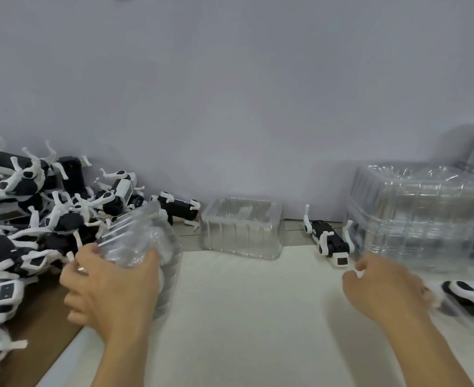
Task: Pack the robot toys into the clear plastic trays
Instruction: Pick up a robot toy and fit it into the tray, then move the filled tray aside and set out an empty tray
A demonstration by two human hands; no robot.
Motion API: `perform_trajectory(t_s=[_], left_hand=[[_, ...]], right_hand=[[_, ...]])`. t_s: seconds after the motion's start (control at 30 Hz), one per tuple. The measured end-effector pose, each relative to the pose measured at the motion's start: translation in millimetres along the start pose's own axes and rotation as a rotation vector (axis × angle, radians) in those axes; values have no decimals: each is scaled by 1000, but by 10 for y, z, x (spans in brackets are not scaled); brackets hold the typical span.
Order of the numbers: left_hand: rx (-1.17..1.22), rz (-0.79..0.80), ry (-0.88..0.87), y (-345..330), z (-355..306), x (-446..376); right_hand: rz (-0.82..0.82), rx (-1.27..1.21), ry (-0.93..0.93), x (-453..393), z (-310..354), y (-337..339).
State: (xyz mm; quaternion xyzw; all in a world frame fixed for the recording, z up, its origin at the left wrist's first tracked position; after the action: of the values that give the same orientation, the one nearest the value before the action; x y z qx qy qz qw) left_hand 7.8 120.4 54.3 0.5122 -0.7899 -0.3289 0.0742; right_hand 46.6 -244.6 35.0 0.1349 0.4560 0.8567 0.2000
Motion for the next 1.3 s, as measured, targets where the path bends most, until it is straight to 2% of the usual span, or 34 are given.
perform_trajectory(t_s=[0.1, 0.17, 0.3, 0.4, 0.5, 0.6, 0.7, 0.77, 0.87, 0.93, 1.03, 1.1, 1.2, 1.23, 1.3], left_hand=[[-1, 77, 30, -15, 46, -13], [11, 86, 28, -7, 37, -6], [98, 71, 26, 11, 3, 5], [435, 137, 173, -56, 54, -13], [843, 290, 382, -165, 15, 67], [1081, 445, 455, -249, -140, 184], [1206, 667, 451, -361, -325, 417], [1235, 883, 407, -459, -467, 623], [1190, 1113, 351, -564, -604, 868], [1066, 1102, 340, -625, -561, 907], [748, 921, 248, -685, -423, 845], [689, 809, 160, -651, -446, 844], [657, 552, -32, -511, -552, 813], [696, 516, -105, -470, -602, 817], [817, 566, -179, -445, -686, 852]], right_hand=[[-53, 4, -135, -26, -161, 45], [-112, -50, -126, -44, -152, 60], [-168, -127, 48, 14, 120, -42], [-126, -197, 193, 81, 282, -158], [-15, -450, 343, 180, 438, -220], [152, -670, 449, 337, 638, -276], [369, -883, 477, 509, 831, -357], [545, -1107, 457, 619, 946, -406], [646, -1369, 448, 665, 1015, -314], [657, -1507, 422, 614, 981, -230], [645, -1656, 363, 536, 899, -187], [556, -1597, 381, 495, 851, -207], [453, -1425, 422, 485, 815, -257], [424, -1349, 445, 489, 821, -266], [385, -1211, 507, 516, 849, -278]])
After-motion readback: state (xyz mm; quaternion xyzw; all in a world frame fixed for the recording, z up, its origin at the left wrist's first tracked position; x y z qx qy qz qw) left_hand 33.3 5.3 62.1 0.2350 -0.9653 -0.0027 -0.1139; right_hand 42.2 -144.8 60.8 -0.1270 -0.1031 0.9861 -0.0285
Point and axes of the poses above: each hand's wrist, its own x-axis away from the middle knuckle, its own y-axis out of the back of the hand, z = x × y, the point moved 5 cm from there along -x, towards the middle knuckle, and after that the axes turned 9 degrees about -x, right-handed, at the moved point
